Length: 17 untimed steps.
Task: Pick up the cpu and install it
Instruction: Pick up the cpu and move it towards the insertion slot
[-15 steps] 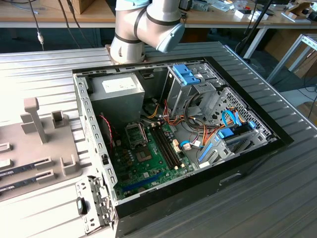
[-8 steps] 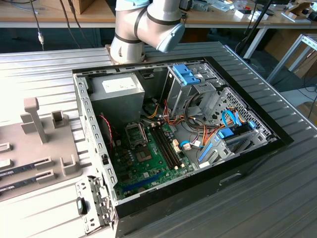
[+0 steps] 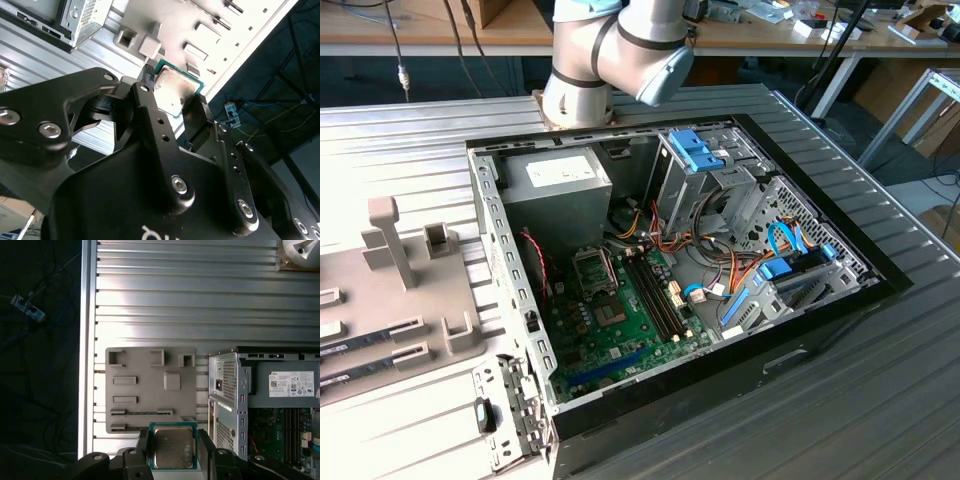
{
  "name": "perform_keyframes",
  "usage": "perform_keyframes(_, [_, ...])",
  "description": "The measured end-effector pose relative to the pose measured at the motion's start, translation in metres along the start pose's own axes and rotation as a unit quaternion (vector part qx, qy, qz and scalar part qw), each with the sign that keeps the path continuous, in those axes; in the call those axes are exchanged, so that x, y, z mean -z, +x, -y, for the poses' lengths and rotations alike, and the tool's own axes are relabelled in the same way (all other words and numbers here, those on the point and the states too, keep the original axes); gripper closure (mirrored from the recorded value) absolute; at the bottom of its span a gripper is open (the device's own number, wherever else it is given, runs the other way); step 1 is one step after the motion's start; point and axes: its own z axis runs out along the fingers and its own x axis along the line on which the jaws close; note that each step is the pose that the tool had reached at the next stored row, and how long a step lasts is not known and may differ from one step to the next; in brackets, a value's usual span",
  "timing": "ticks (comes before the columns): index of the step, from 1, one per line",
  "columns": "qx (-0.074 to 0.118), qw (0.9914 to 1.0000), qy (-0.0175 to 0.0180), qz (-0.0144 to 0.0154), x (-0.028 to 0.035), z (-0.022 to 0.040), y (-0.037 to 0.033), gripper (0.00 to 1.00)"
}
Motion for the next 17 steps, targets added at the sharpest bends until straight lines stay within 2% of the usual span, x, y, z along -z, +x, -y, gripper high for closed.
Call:
perform_keyframes(11, [0.0,1.0,0.0,0.0,-0.0025,0.0002,-0.0178,0.53])
perform_keyframes(14, [0.0,1.0,0.0,-0.0001,-0.0034,0.0003,-0.0238,0.53])
perform_keyframes(17, [0.0,1.0,0.0,-0.0001,-0.0049,0.0004,-0.0328,0.53])
